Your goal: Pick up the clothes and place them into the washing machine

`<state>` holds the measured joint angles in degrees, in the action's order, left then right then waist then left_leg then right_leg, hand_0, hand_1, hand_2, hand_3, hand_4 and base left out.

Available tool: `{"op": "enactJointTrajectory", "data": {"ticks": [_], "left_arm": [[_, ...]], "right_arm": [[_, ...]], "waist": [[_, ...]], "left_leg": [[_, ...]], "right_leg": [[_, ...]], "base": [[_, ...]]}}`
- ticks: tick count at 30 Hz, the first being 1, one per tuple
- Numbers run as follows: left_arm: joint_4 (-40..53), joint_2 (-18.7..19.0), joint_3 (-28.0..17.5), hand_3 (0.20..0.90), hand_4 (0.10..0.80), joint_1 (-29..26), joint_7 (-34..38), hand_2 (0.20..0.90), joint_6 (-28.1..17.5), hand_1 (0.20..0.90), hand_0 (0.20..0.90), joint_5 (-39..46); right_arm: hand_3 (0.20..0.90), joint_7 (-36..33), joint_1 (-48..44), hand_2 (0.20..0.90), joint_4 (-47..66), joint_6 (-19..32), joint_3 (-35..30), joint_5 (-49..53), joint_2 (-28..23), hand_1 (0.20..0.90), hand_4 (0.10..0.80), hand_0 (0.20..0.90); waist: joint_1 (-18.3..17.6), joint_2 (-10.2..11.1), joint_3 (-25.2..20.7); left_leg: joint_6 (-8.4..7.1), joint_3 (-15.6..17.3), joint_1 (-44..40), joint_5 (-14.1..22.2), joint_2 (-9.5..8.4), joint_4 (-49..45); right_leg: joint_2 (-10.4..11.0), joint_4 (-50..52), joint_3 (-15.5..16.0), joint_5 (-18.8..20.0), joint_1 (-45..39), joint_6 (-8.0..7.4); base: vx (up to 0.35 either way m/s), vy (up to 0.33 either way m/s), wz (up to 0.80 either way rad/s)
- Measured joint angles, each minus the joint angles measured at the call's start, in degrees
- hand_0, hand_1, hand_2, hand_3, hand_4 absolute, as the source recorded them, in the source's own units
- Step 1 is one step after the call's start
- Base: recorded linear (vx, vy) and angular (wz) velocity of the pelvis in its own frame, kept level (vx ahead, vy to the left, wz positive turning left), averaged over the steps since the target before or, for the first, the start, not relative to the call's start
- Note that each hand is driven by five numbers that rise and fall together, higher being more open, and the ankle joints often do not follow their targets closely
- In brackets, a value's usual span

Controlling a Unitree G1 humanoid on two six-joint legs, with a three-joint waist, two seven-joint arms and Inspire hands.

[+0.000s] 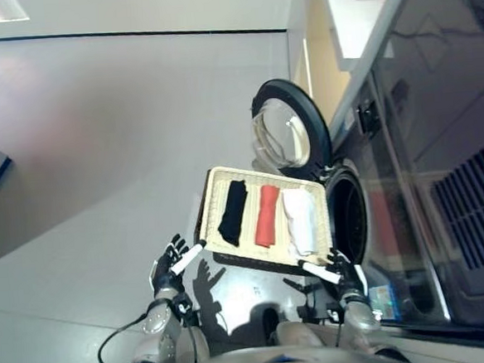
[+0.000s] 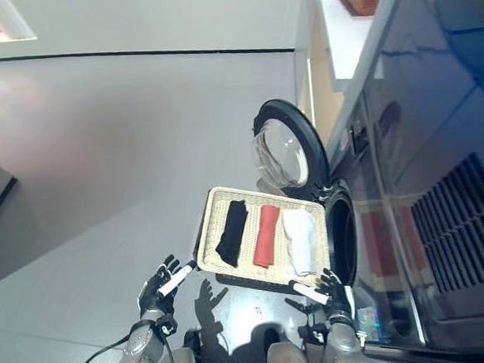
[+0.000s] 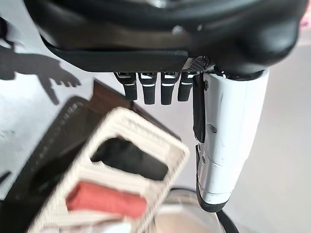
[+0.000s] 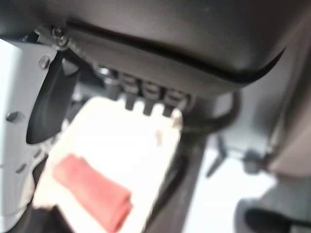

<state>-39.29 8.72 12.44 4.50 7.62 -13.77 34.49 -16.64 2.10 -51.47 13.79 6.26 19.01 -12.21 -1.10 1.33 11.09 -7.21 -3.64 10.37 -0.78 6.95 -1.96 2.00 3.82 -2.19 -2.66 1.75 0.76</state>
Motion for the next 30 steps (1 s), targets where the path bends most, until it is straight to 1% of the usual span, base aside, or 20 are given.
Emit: {"op": "enactJointTrajectory", "data": {"ticks": [2,4,5,6,7,8,9,11,13,15,17,19,20,21,23,25,27,28,29,30], "left_arm": [[-0.85,0.03,-0.16,0.900,0.800,0.29,-0.02,0.900,-0.01,0.900,0.900,0.01],[-1.32,-0.70,-0.46,0.900,0.800,1.56,0.00,0.900,0.01,0.900,0.900,0.03],[-1.67,-0.67,-0.68,0.900,0.800,1.61,0.03,0.900,0.05,0.900,0.900,0.18],[-1.53,-0.36,-1.20,0.900,0.800,1.66,0.01,0.900,0.02,0.900,0.900,0.20],[-1.49,0.51,-1.49,0.900,0.800,1.37,0.05,0.900,0.03,0.900,0.900,0.34],[-1.17,0.99,-1.36,0.900,0.800,1.31,0.03,0.900,-0.01,0.900,0.900,0.41],[-1.16,1.78,-1.46,0.900,0.800,0.59,0.14,0.900,-0.10,0.900,0.900,0.50],[-1.21,2.91,-1.85,0.900,0.800,-1.74,0.71,0.900,-0.26,0.900,0.900,1.07],[-1.04,2.81,-2.80,0.900,0.800,-3.27,1.35,0.900,-0.92,0.900,0.900,1.24],[-1.45,3.45,-2.88,0.900,0.800,-6.38,1.75,0.900,-1.59,0.900,0.900,1.20],[-1.37,3.39,-2.57,0.900,0.800,-8.67,2.04,0.900,-1.72,0.900,0.900,0.96],[-1.35,3.43,-2.60,0.900,0.800,-9.16,2.08,0.900,-1.82,0.900,0.900,0.62],[-1.42,3.51,-2.63,0.900,0.800,-8.00,2.19,0.900,-1.67,0.900,0.900,0.64],[-1.40,3.46,-2.65,0.900,0.800,-6.96,2.31,0.900,-1.65,0.900,0.900,0.66],[-1.49,3.60,-2.96,0.900,0.800,-5.36,2.44,0.900,-1.61,0.900,0.900,0.89],[-1.65,3.67,-3.31,0.900,0.800,-4.18,2.51,0.900,-1.60,0.900,0.900,1.00],[-2.50,3.63,-3.25,0.900,0.800,-3.43,2.62,0.900,-1.58,0.900,0.900,1.29],[-3.46,3.58,-3.11,0.900,0.800,-3.77,2.60,0.900,-1.58,0.900,0.900,1.27],[-3.96,3.49,-3.03,0.900,0.800,-3.94,2.59,0.900,-1.59,0.900,0.900,1.26],[-4.35,3.42,-2.92,0.900,0.800,-3.90,2.59,0.900,-1.58,0.900,0.900,1.25]], "right_arm": [[0.900,-1.03,-0.27,0.900,-0.65,0.03,-0.41,-0.06,-1.52,0.900,0.800,0.900],[0.900,-1.04,-0.48,0.900,-1.07,0.11,-1.26,-0.15,-3.50,0.900,0.800,0.900],[0.900,-1.16,-0.76,0.900,-1.20,0.08,-1.26,-0.12,-3.43,0.900,0.800,0.900],[0.900,-0.96,-0.69,0.900,-1.21,0.13,-0.95,-0.18,-3.13,0.900,0.800,0.900],[0.900,-0.86,-1.10,0.900,-1.23,0.09,-0.42,-0.16,-2.25,0.900,0.800,0.900],[0.900,-0.86,-0.91,0.900,-1.15,0.08,0.24,-0.17,-1.15,0.900,0.800,0.900],[0.900,-0.89,-0.90,0.900,-1.44,0.05,0.45,-0.14,-0.11,0.900,0.800,0.900],[0.900,-0.84,-3.25,0.900,-2.38,-0.11,0.88,0.06,1.14,0.900,0.800,0.900],[0.900,-0.45,-5.61,0.900,-1.80,-0.40,3.47,0.36,1.22,0.900,0.800,0.900],[0.900,-0.37,-8.11,0.900,-1.59,-0.65,4.84,0.37,1.31,0.900,0.800,0.900],[0.900,-0.42,-9.56,0.900,-1.38,-0.62,4.64,0.38,1.15,0.900,0.800,0.900],[0.900,-0.56,-9.97,0.900,-1.92,-0.55,4.51,0.38,1.26,0.900,0.800,0.900],[0.900,-0.63,-10.51,0.900,-1.84,-0.71,4.48,0.40,1.22,0.900,0.800,0.900],[0.900,-0.64,-10.12,0.900,-1.81,-0.75,4.47,0.39,1.14,0.900,0.800,0.900],[0.900,-0.57,-9.23,0.900,-1.53,-1.17,4.31,0.37,1.18,0.900,0.800,0.900],[0.900,-0.61,-8.65,0.900,-1.54,-1.27,4.18,0.41,1.15,0.900,0.800,0.900],[0.900,-0.36,-8.94,0.900,-1.50,-1.27,4.11,0.39,1.12,0.900,0.800,0.900],[0.900,-0.40,-8.57,0.900,-1.52,-1.33,3.93,0.47,1.05,0.900,0.800,0.900],[0.900,-0.42,-8.27,0.900,-1.54,-1.33,3.75,0.49,1.06,0.900,0.800,0.900],[0.900,-0.68,-7.36,0.900,-1.61,-1.43,3.69,0.51,1.05,0.900,0.800,0.900]], "waist": [[1.75,-0.75,0.93],[2.60,-2.97,1.72],[3.12,-2.56,2.01],[4.19,-1.75,2.34],[4.72,-1.32,2.74],[4.75,-0.47,2.26],[5.02,0.55,2.22],[4.91,0.93,2.24],[5.19,-0.18,1.98],[4.83,-0.39,1.89],[4.46,-0.19,1.68],[3.55,0.20,1.35],[3.28,0.00,1.25],[3.12,-0.04,0.94],[3.10,0.18,0.59],[2.47,0.05,0.58],[1.46,-0.80,0.71],[-0.03,-0.80,0.72],[-0.55,-0.80,0.69],[-1.87,-0.74,0.76]], "left_leg": [[-0.02,-0.76,-0.09,-1.44,0.09,4.69],[0.53,-1.56,-1.99,-1.72,0.83,6.26],[1.69,-0.81,-2.21,-4.73,-0.16,4.92],[3.32,1.22,-2.41,-5.52,-0.95,3.96],[6.04,3.85,-3.13,-6.60,-1.12,3.32],[6.70,5.10,-3.60,-5.87,-1.97,3.31],[7.62,6.02,-3.72,-5.43,-3.38,1.93],[8.82,7.13,-2.98,-1.78,-5.80,-2.31],[9.55,9.20,-3.39,0.12,-5.71,-3.76],[10.09,9.86,-4.12,1.18,-5.92,-3.97],[11.29,10.41,-5.42,0.95,-5.76,-2.99],[11.89,10.96,-6.49,2.10,-6.91,-3.01],[12.58,11.49,-7.66,1.58,-6.86,-2.58],[13.15,12.13,-8.40,2.02,-7.12,-2.26],[13.84,13.07,-9.07,2.28,-7.62,-0.84],[14.77,13.26,-9.01,1.52,-8.19,0.41],[14.35,13.23,-9.13,0.06,-8.30,2.71],[14.06,12.74,-9.17,0.11,-8.54,3.35],[14.00,12.57,-9.26,0.24,-8.76,3.74],[13.67,11.90,-10.52,0.00,-8.93,4.96]], "right_leg": [[-0.45,-1.82,-2.60,-0.08,-1.73,-0.59],[-0.59,-3.59,-5.39,-0.66,-3.62,-2.73],[0.36,-4.35,-7.00,-0.98,-4.21,-3.32],[1.32,-3.86,-7.55,-1.57,-4.09,-3.67],[1.97,-1.81,-6.76,-2.37,-4.24,-4.75],[2.57,-0.72,-6.15,-2.54,-4.70,-5.06],[4.09,-0.52,-5.36,-2.86,-5.71,-5.46],[7.00,-2.18,-5.14,-2.17,-6.34,-7.46],[7.31,-0.63,-6.03,-1.09,-5.06,-9.04],[7.12,3.12,-5.70,-0.71,-3.08,-9.35],[7.46,9.14,-4.45,-1.13,-0.69,-9.37],[7.64,14.71,-3.32,-0.59,1.55,-8.92],[8.60,19.13,-0.82,-0.38,3.24,-8.67],[9.19,20.05,-0.09,0.15,3.65,-8.12],[11.20,21.40,3.67,0.65,5.11,-7.86],[12.97,20.09,4.92,-0.07,6.32,-8.26],[13.57,11.51,5.02,-0.22,7.82,-10.56],[14.11,5.95,4.96,1.10,8.09,-12.36],[14.20,3.05,4.87,1.99,8.06,-13.41],[14.49,-3.88,4.63,5.36,7.88,-14.57]], "base": [[0.244,0.140,-0.52],[0.218,0.194,-0.91],[0.195,0.231,-1.11],[0.168,0.249,-1.07],[0.176,0.284,-0.90],[0.196,0.283,-0.61],[0.234,0.305,-0.50],[0.187,0.239,-0.64],[0.097,0.179,-0.75],[0.119,0.210,-0.49],[0.161,0.279,-0.17],[0.114,0.219,-0.09],[0.068,0.098,-0.18],[0.119,0.122,-0.30],[0.150,0.055,-0.27],[0.163,-0.030,-0.15],[0.252,-0.091,-0.24],[0.279,-0.095,-0.01],[0.219,-0.065,0.17],[0.300,-0.097,0.18]]}}
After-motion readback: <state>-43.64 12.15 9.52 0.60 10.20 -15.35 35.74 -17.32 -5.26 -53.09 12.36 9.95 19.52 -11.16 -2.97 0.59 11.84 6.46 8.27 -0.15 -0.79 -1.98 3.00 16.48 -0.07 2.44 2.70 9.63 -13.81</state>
